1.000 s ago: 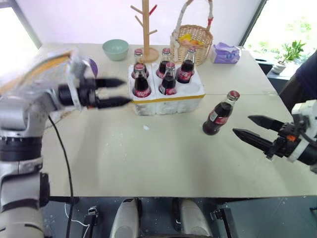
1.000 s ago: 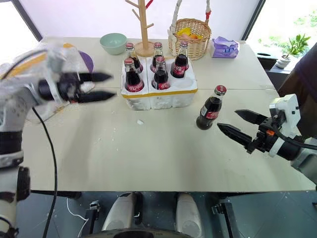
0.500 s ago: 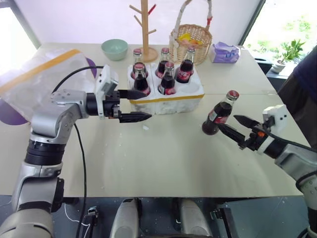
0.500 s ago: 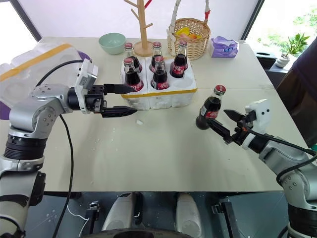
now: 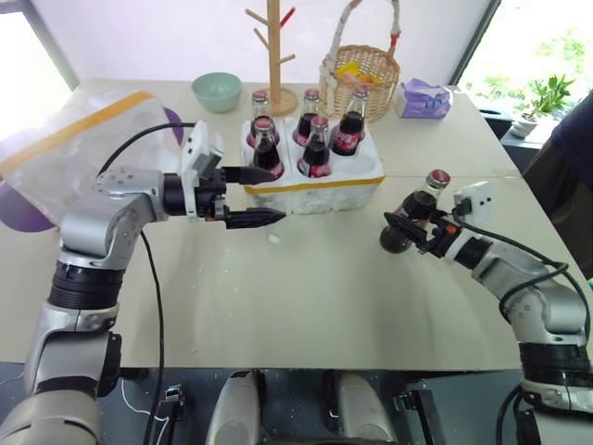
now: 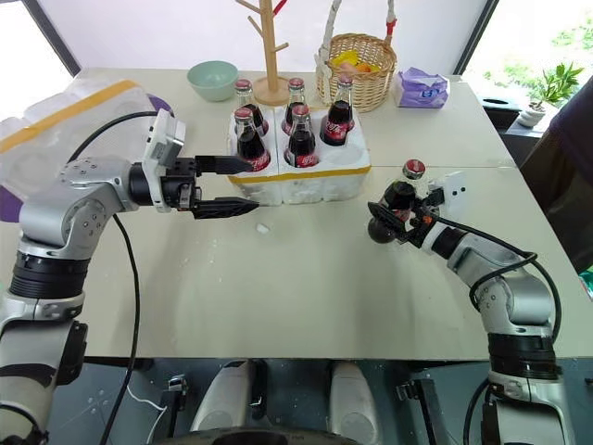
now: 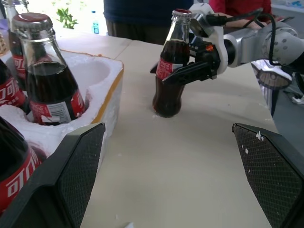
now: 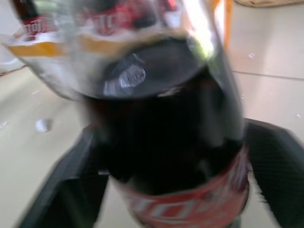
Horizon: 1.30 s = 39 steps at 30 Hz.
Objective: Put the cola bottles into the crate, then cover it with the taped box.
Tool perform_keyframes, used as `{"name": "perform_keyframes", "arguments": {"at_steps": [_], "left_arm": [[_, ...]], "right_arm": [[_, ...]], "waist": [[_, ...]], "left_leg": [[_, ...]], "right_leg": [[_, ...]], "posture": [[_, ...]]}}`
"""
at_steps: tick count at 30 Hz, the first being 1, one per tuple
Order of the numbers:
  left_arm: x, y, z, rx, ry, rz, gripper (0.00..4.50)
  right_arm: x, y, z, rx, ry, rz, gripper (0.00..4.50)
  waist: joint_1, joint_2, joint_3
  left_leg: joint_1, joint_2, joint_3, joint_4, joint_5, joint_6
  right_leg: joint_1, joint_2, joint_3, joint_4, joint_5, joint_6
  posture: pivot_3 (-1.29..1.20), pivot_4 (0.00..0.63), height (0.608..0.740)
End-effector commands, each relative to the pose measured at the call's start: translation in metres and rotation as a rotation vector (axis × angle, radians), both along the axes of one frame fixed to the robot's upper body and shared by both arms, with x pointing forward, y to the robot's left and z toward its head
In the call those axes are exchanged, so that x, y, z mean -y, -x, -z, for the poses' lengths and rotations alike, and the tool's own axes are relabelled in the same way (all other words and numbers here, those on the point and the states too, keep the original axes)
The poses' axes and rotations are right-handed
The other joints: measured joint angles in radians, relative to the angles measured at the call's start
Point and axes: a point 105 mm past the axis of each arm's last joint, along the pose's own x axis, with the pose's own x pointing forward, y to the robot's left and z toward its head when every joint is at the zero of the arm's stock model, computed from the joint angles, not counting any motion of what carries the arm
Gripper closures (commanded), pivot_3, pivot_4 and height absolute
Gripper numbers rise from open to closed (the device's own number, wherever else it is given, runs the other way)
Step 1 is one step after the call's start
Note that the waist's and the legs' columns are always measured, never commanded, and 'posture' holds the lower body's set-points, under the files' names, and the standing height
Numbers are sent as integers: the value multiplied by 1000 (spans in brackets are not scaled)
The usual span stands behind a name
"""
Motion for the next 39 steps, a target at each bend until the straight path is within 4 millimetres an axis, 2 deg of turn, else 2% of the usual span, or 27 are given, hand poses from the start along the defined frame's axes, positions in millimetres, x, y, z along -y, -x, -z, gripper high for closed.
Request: {"name": "perform_keyframes", "arguments": {"at_steps": [1,5,9,11,14,21,24,25,26,29,37,39], "left_arm": [[-2,3,-13,67,-1,-5,0],[-9,1,-17,69,17,-46,0],[-19,0,-22,76,36,-88,0],[-24,0,-23,84,39,-111,0],[-30,0,-26,102,43,-145,0],[-34,-1,-25,125,29,-188,0],[-39,3,-29,133,32,-203,0],[-40,4,-29,134,32,-208,0],[-40,4,-29,134,32,-211,0],[-45,7,-29,135,36,-230,0],[-45,8,-32,136,44,-232,0],[-44,8,-35,139,54,-223,0]], "right_arm": [[0,13,-35,113,-13,-57,1644],[-6,20,-69,193,24,-124,1644],[-21,10,-121,306,10,-173,1644],[-30,-3,-145,357,6,-186,1644],[-48,-34,-159,351,51,-171,1644],[-75,-58,-157,350,65,-225,1644],[-92,-77,-136,277,104,-243,1644],[-94,-80,-132,267,117,-246,1644],[-94,-81,-130,266,123,-248,1644],[-95,-95,-102,180,89,-211,1644],[-95,-109,-73,106,159,-174,1644],[-94,-109,-70,83,147,-176,594]], "waist": [[0,1,1],[-5,6,4],[-25,8,5],[-28,9,6],[-34,11,7],[-18,10,6],[-27,10,6],[-29,10,6],[-29,10,6],[-29,10,6],[-30,10,6],[-30,10,6]], "left_leg": [[0,0,0,0,0,0],[0,0,1,-1,0,0],[0,0,1,-1,0,0],[1,0,0,-2,0,0],[0,0,3,-3,0,0],[-4,0,2,-4,0,0],[-16,0,3,1,0,0],[-15,-1,3,1,0,0],[-15,0,3,1,0,0],[-14,0,2,0,0,0],[-14,0,2,-1,1,0],[-14,0,2,-1,1,-1]], "right_leg": [[0,0,0,0,0,0],[-1,0,1,0,0,0],[-2,0,1,1,0,0],[-2,1,1,1,1,2],[-5,1,3,2,2,4],[-6,0,1,1,2,5],[-17,-1,2,2,4,7],[-16,-1,2,2,4,8],[-16,0,2,2,4,8],[-16,0,2,3,4,8],[-16,0,2,2,4,8],[-16,0,2,3,4,8]], "posture": [[0,150,740],[0,150,740],[0,150,740],[0,150,740],[0,150,740],[0,150,740],[0,150,740],[0,150,740],[0,150,740],[0,150,740],[0,150,740],[0,150,740]]}}
